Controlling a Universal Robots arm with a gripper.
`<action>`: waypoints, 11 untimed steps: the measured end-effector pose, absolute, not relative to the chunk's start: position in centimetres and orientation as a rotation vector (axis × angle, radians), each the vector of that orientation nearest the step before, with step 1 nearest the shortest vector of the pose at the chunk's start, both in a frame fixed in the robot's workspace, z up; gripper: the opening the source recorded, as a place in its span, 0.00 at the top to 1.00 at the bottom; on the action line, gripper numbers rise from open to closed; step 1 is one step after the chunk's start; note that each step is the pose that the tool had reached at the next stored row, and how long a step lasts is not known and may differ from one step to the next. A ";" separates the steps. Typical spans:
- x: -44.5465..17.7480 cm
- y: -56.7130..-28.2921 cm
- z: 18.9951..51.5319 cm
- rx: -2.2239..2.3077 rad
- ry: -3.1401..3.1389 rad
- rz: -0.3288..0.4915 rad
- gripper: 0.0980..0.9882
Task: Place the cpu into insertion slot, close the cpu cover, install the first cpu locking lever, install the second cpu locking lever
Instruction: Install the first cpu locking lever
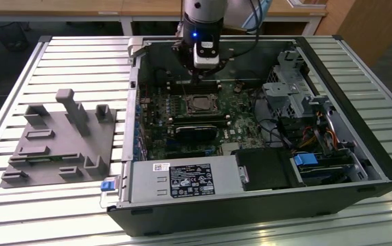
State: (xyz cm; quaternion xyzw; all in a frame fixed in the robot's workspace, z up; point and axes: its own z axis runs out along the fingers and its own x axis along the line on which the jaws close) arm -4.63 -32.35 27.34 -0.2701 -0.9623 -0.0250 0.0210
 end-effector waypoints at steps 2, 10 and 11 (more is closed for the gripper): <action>-4.6 -32.4 27.3 -0.783 -2.997 -0.076 0.99; -4.6 -32.4 27.3 -0.567 -3.042 -0.072 0.99; -4.6 -32.4 27.3 -0.542 -3.046 -0.072 0.99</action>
